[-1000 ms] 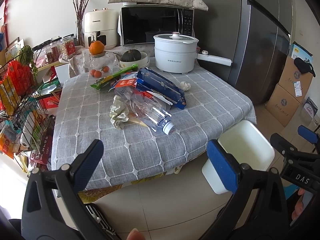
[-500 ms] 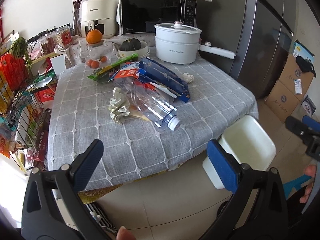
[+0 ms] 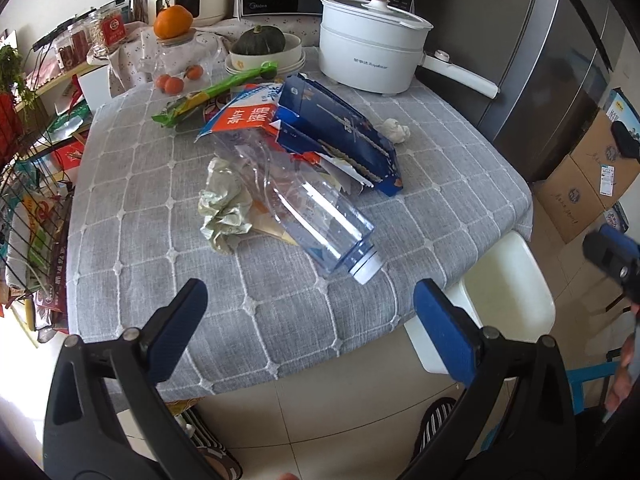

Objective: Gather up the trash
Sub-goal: 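Grasp the clear plastic bottle with left gripper while right grasps blue snack box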

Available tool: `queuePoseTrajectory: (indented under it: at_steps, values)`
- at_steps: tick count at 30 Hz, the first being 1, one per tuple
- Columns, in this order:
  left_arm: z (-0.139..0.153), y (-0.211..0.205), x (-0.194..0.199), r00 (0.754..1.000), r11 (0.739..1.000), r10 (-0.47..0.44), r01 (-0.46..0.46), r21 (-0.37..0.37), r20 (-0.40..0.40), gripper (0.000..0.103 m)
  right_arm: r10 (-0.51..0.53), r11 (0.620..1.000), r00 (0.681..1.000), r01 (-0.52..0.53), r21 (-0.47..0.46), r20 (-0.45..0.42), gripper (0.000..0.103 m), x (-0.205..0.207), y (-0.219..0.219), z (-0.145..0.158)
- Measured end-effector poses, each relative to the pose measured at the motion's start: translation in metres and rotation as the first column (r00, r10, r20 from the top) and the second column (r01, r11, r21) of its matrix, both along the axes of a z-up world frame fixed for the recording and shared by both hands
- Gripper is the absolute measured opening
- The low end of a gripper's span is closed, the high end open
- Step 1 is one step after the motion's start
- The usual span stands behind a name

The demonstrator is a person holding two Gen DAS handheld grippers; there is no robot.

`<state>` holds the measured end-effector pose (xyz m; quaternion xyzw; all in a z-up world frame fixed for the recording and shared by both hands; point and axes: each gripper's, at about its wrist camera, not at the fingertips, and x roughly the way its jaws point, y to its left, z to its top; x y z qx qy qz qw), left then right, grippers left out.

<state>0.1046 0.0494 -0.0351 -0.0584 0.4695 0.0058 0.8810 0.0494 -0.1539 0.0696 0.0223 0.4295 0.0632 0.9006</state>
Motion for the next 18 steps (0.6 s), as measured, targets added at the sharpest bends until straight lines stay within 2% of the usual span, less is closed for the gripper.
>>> queuePoseTrajectory:
  at_steps: [4,9,11,14,18]
  values:
    - [-0.013,-0.002,0.033,0.999,0.999,0.009,-0.01,-0.035,-0.038,0.093,-0.032,0.999,0.995,0.032,-0.003,-0.091,0.103,0.018,-0.017,-0.031]
    - [-0.037,0.003,0.073,0.994,0.996,0.054,-0.06,-0.069,-0.095,0.081,-0.092,0.993,0.986,0.1,0.055,-0.14,0.103,0.033,-0.041,-0.041]
    - [-0.048,0.006,0.085,0.991,0.993,0.067,-0.078,-0.086,-0.12,0.073,-0.099,0.991,0.982,0.111,0.069,-0.159,0.103,0.035,-0.045,-0.043]
    - [-0.056,0.006,0.096,0.988,0.992,0.081,-0.093,-0.09,-0.129,0.073,-0.097,0.988,0.977,0.118,0.102,-0.191,0.103,0.036,-0.049,-0.049]
    - [-0.059,0.009,0.106,0.987,0.989,0.093,-0.106,-0.098,-0.129,0.073,-0.099,0.989,0.975,0.118,0.088,-0.199,0.103,0.037,-0.047,-0.053]
